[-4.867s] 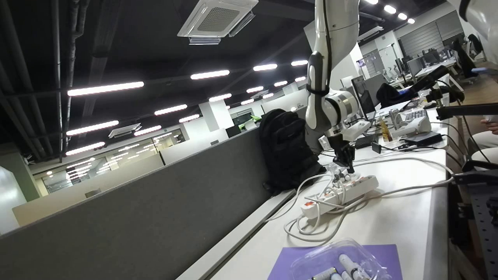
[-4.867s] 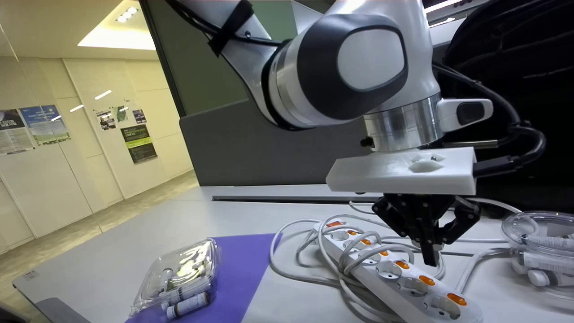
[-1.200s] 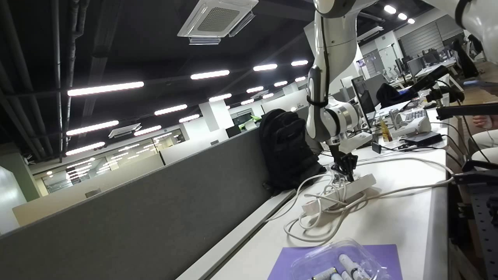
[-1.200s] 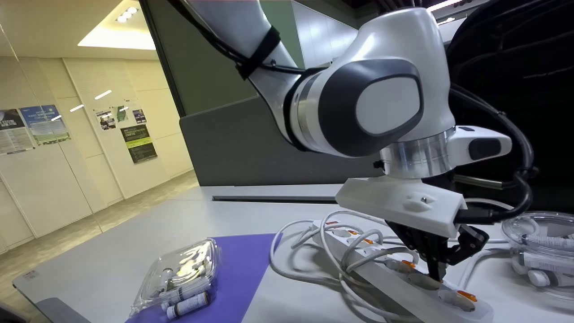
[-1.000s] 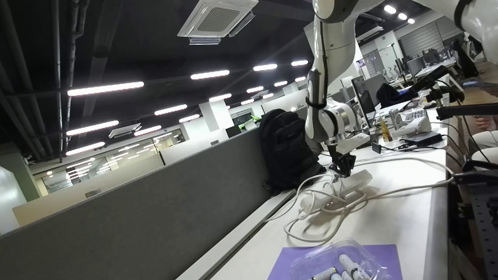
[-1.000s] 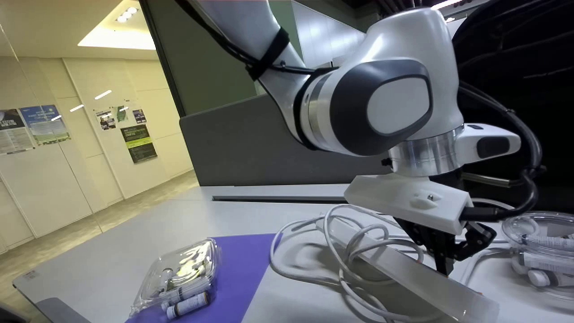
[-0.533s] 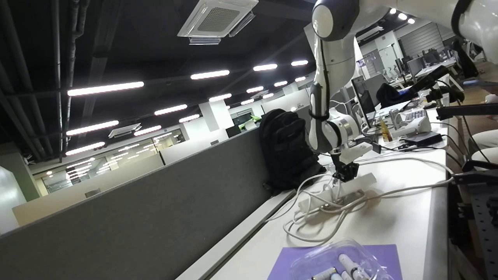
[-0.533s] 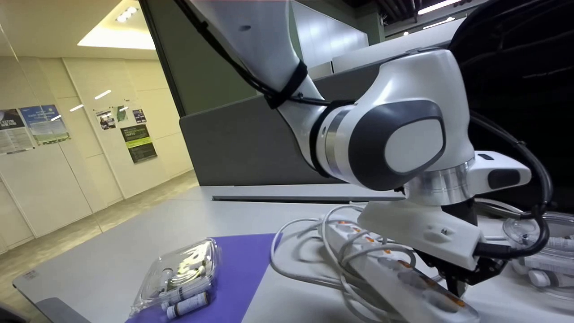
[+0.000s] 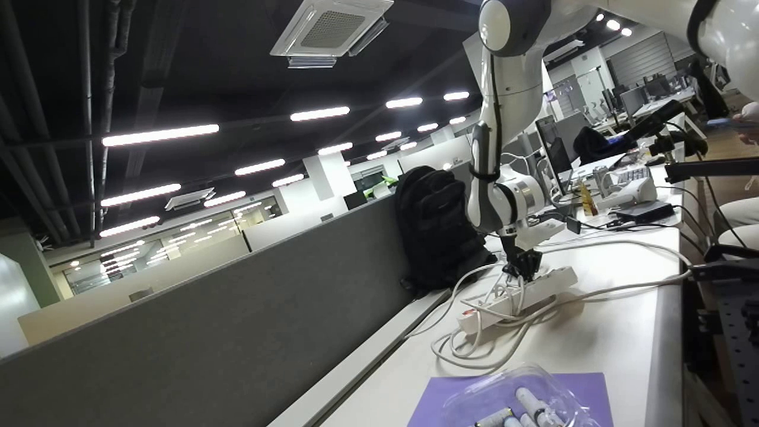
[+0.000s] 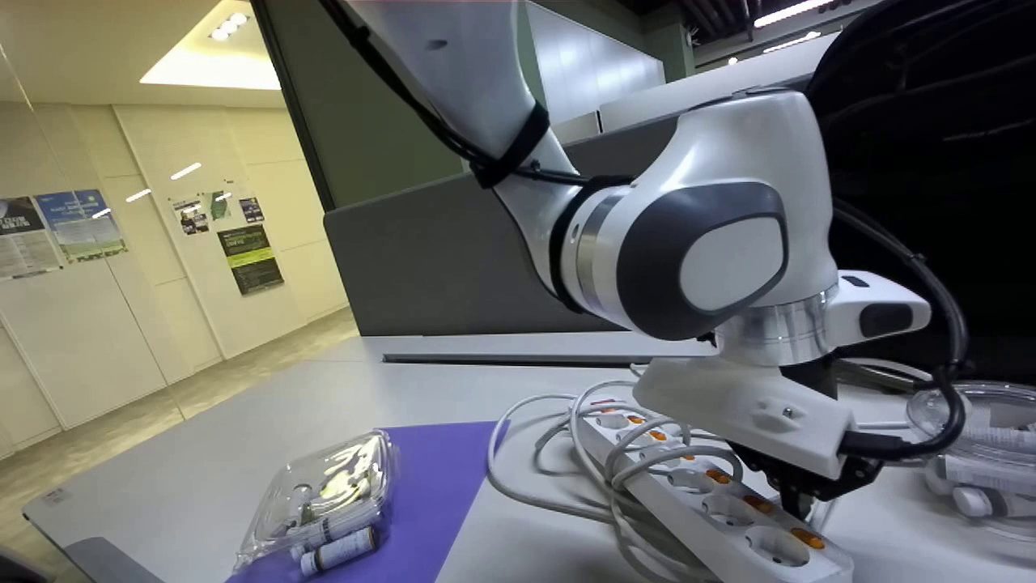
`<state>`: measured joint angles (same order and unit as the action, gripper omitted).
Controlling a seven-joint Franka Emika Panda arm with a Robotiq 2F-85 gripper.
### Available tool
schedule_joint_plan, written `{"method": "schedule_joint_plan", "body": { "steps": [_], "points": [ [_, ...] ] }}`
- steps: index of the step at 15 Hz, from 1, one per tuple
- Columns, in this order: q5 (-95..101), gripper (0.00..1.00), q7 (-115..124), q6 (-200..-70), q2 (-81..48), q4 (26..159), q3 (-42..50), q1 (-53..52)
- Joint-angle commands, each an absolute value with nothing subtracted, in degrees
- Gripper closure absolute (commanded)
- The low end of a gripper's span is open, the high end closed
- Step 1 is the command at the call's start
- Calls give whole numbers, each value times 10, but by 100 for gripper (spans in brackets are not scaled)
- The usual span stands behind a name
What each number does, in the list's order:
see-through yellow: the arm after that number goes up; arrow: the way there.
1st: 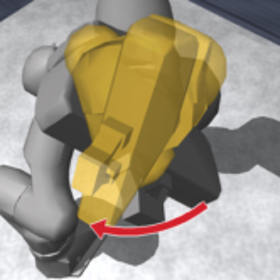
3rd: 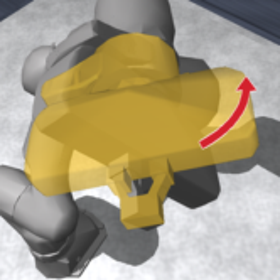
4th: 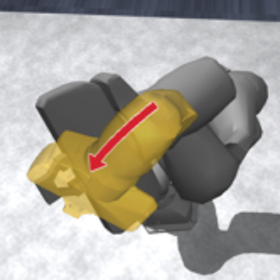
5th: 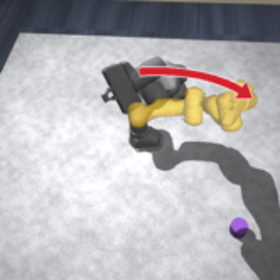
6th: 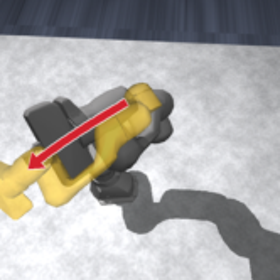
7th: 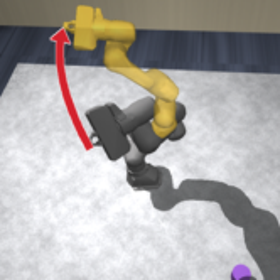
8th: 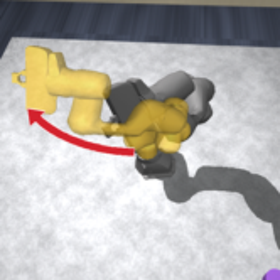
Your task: Flip a switch on the extension cord
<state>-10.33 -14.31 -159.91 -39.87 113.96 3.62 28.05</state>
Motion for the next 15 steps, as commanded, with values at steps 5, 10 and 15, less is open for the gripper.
{"method": "schedule_joint_plan", "body": {
  "steps": [5, 10, 15],
  "points": [
    [-95, 100, -137, -1588, -277, 1224, 39, 262],
    [-53, 100, -90, -1559, -207, 1263, 110, 212],
    [-34, 100, -66, -1555, -227, 1266, 134, 192]
  ]
}}
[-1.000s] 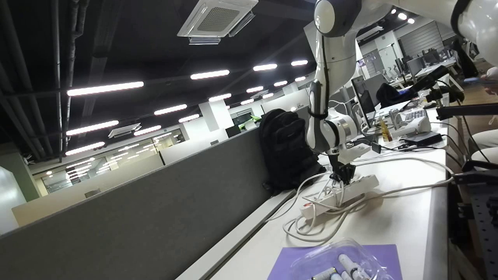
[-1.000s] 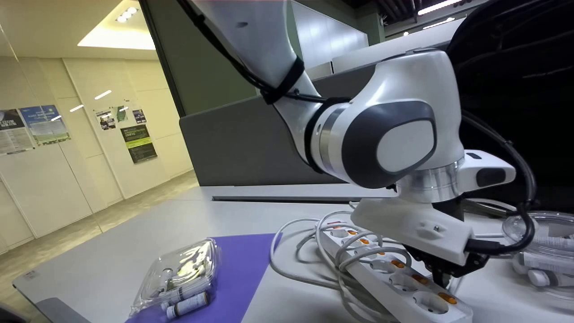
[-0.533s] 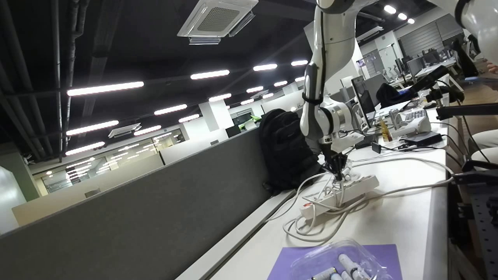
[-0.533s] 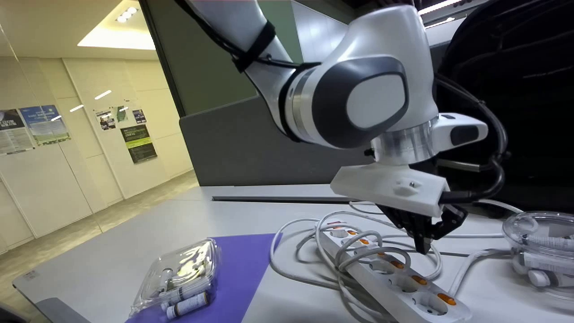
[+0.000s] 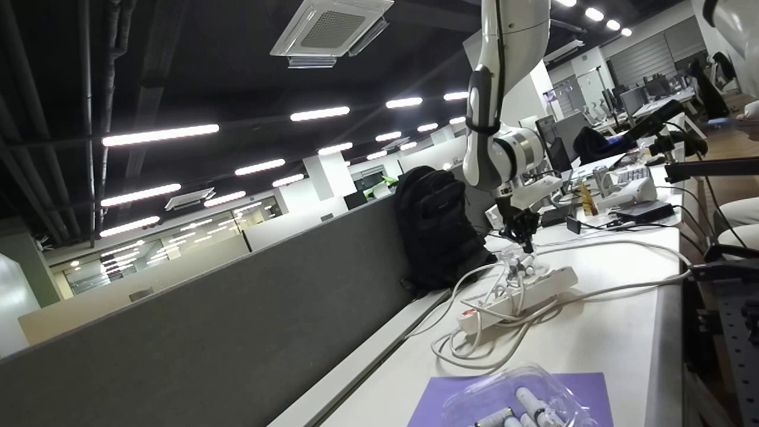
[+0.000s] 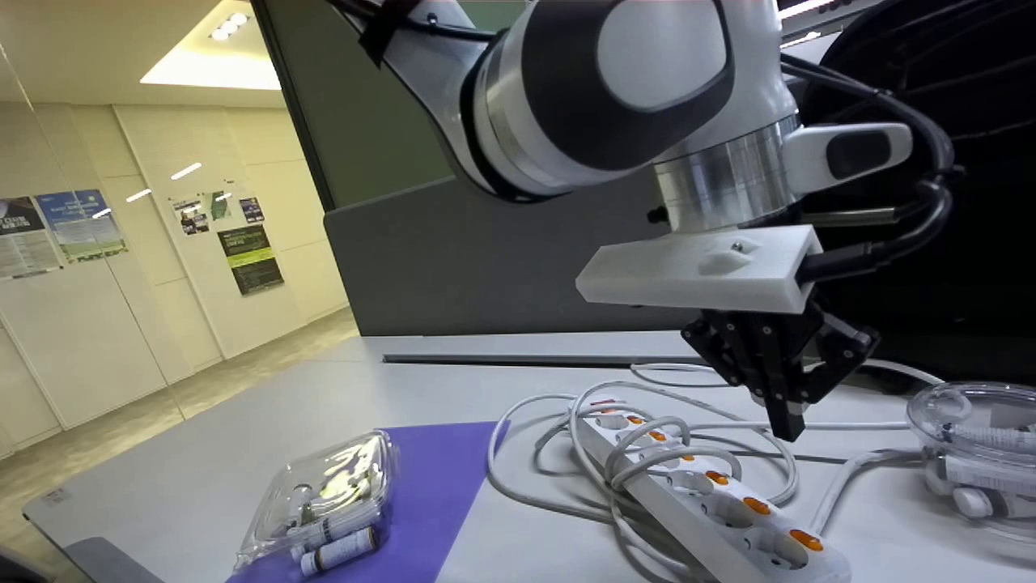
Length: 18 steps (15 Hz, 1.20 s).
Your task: Flip a switch on the extension cord
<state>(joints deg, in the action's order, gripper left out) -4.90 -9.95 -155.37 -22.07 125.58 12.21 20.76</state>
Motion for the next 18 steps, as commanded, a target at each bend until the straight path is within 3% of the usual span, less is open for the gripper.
{"method": "schedule_joint_plan", "body": {
  "steps": [1, 18],
  "points": [
    [-37, 100, -69, -1557, -234, 1267, 131, 193],
    [-87, 100, -90, -1578, -273, 1256, 90, 217]
  ]
}}
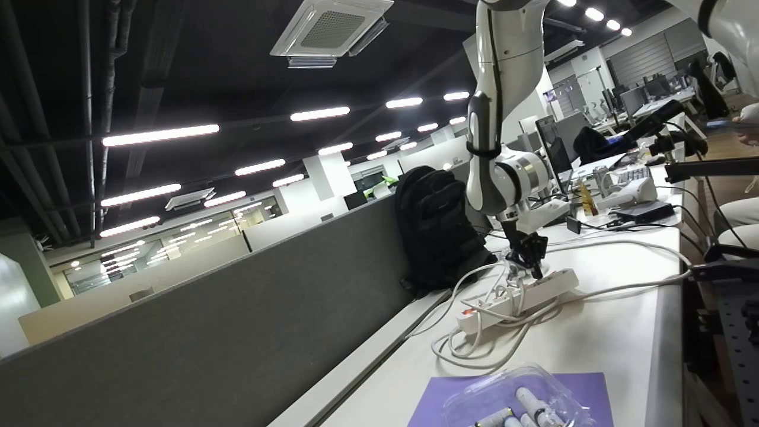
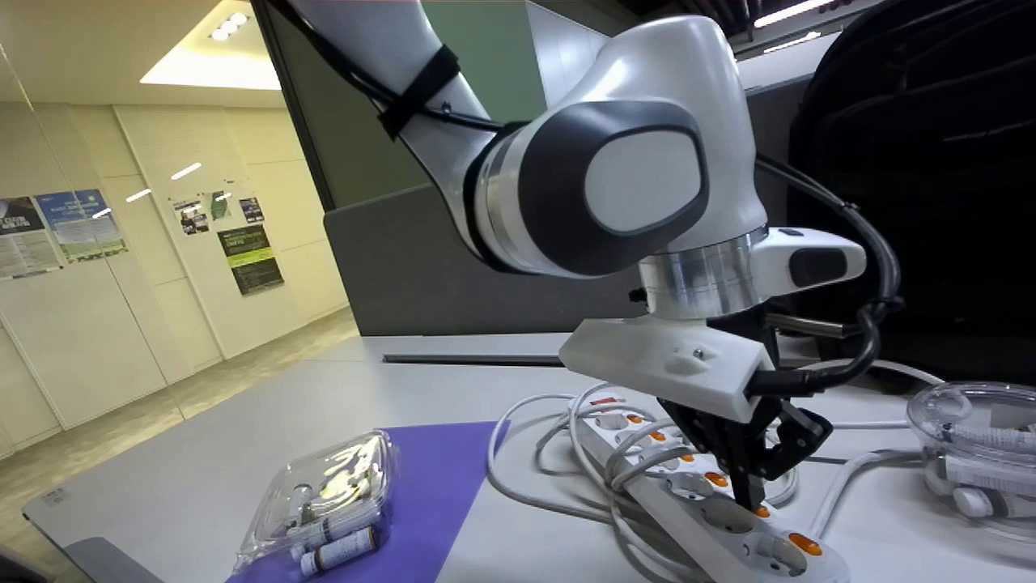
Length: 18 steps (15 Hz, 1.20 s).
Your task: Flip a switch on the extension cord
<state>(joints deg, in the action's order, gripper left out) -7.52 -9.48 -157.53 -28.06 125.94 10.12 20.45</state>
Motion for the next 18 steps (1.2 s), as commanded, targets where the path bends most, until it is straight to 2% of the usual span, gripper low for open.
{"method": "schedule_joint_plan", "body": {
  "steps": [1, 18],
  "points": [
    [-90, 100, -90, -1580, -274, 1255, 89, 219],
    [-105, 100, -79, -1587, -308, 1231, 90, 226]
  ]
}}
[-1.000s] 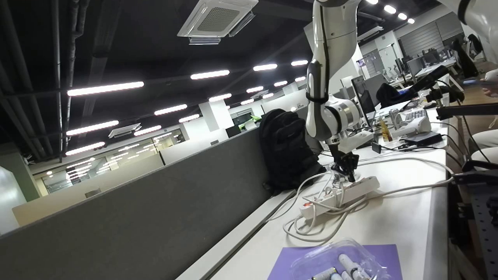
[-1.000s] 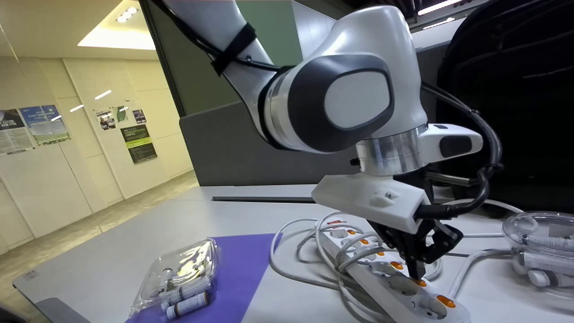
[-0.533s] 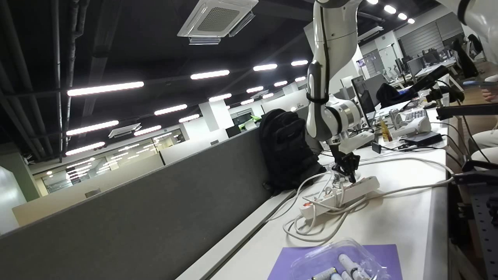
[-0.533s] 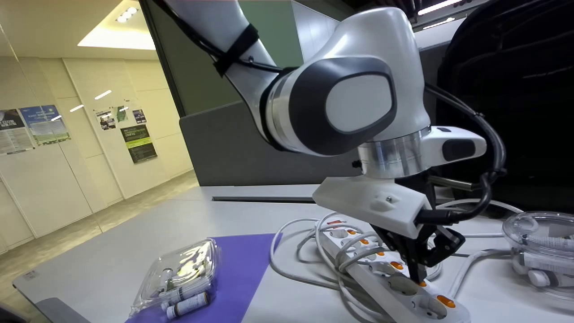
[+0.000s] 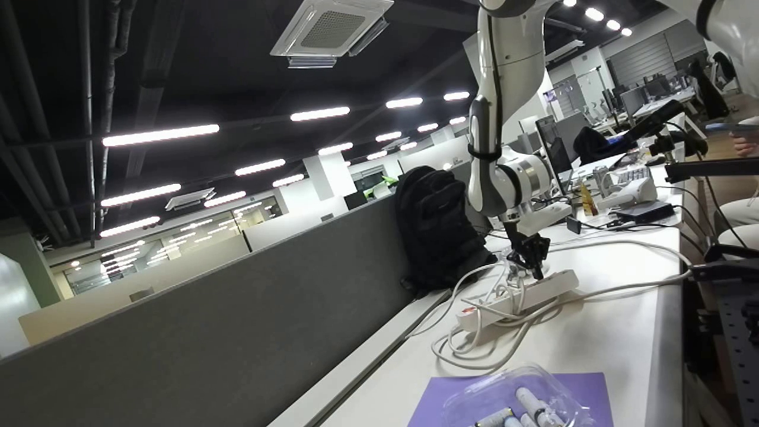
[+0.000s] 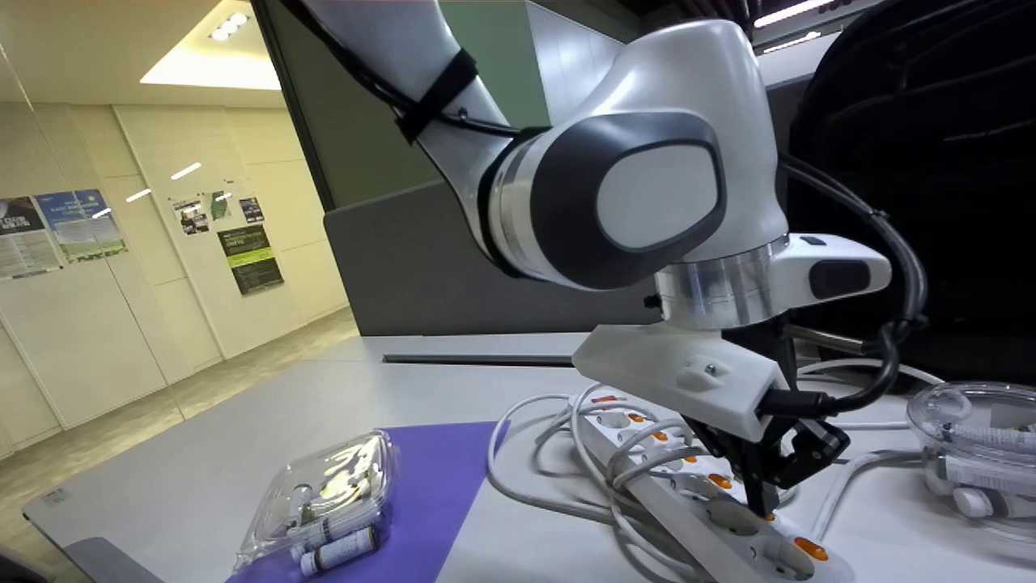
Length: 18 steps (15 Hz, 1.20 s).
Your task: Flip a switch on the extension cord
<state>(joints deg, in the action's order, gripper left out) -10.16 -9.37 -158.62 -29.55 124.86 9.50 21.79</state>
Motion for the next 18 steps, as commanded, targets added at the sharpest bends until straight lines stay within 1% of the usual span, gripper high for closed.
{"method": "schedule_joint_plan", "body": {
  "steps": [1, 18],
  "points": [
    [-105, 100, -79, -1587, -310, 1230, 91, 226],
    [-104, 100, -71, -1599, -368, 1220, 92, 228]
  ]
}}
